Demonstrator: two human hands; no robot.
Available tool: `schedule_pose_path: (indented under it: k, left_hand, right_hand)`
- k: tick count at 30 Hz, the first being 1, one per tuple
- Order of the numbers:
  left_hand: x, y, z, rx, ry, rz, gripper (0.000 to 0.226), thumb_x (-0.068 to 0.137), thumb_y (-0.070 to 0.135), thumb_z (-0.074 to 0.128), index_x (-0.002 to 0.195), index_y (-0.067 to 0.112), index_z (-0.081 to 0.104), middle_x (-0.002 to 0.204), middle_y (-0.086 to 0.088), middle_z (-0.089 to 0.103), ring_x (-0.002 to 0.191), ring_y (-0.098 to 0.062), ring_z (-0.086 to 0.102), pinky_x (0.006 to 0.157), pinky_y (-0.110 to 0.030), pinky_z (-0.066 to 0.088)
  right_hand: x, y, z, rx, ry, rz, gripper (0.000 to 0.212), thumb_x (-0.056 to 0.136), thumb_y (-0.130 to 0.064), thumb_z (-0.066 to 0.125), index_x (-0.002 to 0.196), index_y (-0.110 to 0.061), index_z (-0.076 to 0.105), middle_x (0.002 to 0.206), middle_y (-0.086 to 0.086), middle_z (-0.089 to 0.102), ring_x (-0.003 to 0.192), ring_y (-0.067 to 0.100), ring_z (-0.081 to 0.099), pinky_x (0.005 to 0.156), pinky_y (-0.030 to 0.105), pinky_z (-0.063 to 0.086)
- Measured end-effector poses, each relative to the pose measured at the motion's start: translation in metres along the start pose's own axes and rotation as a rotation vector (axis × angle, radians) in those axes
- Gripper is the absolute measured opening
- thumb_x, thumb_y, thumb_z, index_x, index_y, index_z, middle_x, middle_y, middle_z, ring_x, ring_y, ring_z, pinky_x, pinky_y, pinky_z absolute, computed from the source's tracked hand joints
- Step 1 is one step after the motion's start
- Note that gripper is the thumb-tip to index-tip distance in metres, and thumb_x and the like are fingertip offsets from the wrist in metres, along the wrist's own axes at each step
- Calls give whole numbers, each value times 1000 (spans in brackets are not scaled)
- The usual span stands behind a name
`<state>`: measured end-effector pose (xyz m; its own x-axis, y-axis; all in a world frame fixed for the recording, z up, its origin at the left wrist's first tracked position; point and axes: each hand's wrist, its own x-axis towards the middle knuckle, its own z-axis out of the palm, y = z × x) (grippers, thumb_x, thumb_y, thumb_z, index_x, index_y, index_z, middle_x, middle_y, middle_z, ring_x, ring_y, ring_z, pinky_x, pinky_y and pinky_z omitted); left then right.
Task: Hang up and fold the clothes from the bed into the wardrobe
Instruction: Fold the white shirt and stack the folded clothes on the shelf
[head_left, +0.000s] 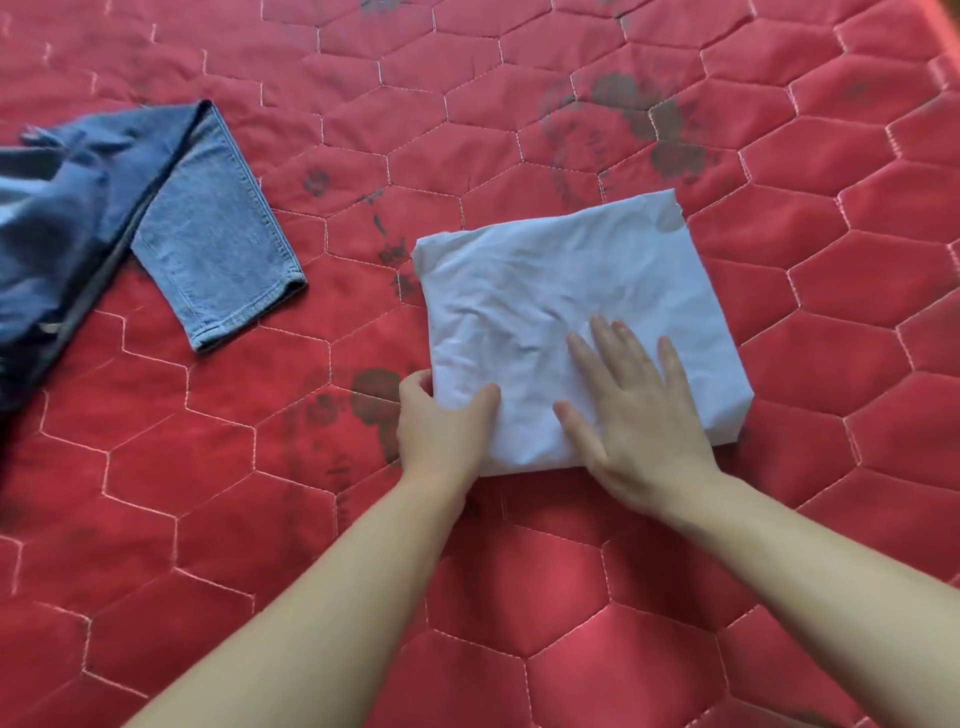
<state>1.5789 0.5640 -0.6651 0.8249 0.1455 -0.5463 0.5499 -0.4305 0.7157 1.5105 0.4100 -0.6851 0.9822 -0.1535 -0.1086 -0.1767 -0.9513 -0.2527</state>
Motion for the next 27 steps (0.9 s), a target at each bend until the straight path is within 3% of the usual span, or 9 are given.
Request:
schedule_pose_path:
  k: [4, 8, 10, 12, 15, 18, 20, 23, 27]
  left_hand:
    - [11, 4, -9, -201, -301, -168, 36, 72, 7, 74, 108, 8, 68, 99, -12, 75, 89, -29, 72, 86, -46, 58]
    - [11, -7, -20, -313, -572, -256, 48, 71, 0, 66, 119, 4, 66, 112, -16, 72, 103, -35, 69, 96, -50, 51]
    - [6, -18, -27, -265, -594, -298, 43, 75, 0, 64, 118, 4, 67, 111, -15, 72, 104, -35, 69, 97, -52, 51]
    - [3, -23, -33, -226, -530, -300, 34, 80, 3, 65, 114, 4, 69, 105, -13, 74, 99, -33, 70, 92, -48, 54]
    - [12, -12, -37, -283, -487, -275, 31, 85, 21, 69, 113, 8, 70, 107, -9, 74, 100, -27, 71, 89, -41, 55]
    - [27, 5, -33, -339, -492, -319, 38, 82, 33, 73, 115, 13, 69, 109, -6, 74, 101, -23, 71, 92, -41, 53]
    - [32, 12, -29, -351, -497, -344, 40, 83, 33, 73, 117, 13, 68, 108, -7, 74, 99, -24, 71, 89, -41, 54]
    - [33, 15, -28, -369, -527, -366, 39, 87, 36, 68, 120, 15, 67, 109, -6, 74, 99, -24, 71, 87, -41, 54]
    - [32, 18, -33, -382, -562, -373, 32, 93, 40, 59, 110, 16, 70, 104, -5, 75, 92, -21, 73, 78, -38, 54]
  right_hand:
    - [12, -17, 1, 178, -33, 48, 74, 88, -57, 15, 151, -21, 30, 161, 4, 22, 148, 21, 18, 119, 43, 8]
    - [5, -23, 7, 126, -97, 3, 75, 85, -56, 9, 149, -26, 33, 160, 1, 24, 149, 19, 15, 118, 41, 4]
    - [-2, -25, 5, 181, -110, -22, 72, 85, -55, 14, 146, -25, 40, 157, 0, 31, 147, 19, 22, 118, 39, 7]
    - [-5, -19, 3, 251, -11, 25, 66, 85, -52, 27, 137, -20, 52, 148, 4, 46, 138, 24, 40, 112, 42, 23]
    - [4, 1, -9, 243, 196, 326, 64, 81, -52, 48, 135, -17, 52, 142, 9, 48, 130, 31, 45, 104, 47, 32]
    - [25, 29, -29, 342, 53, 667, 77, 77, -57, 63, 140, -19, 42, 142, 8, 42, 131, 32, 39, 107, 47, 29]
    - [38, 44, -37, 507, 16, 805, 84, 63, -67, 63, 128, -16, 53, 130, 8, 54, 121, 30, 51, 101, 44, 41]
    - [50, 53, -47, 751, -19, 873, 62, 64, -63, 73, 100, -12, 69, 97, 2, 70, 92, 26, 68, 78, 34, 53]
    - [60, 54, -63, 1039, -441, 866, 53, 72, -57, 75, 104, -15, 70, 97, 3, 75, 88, 22, 72, 85, 36, 55]
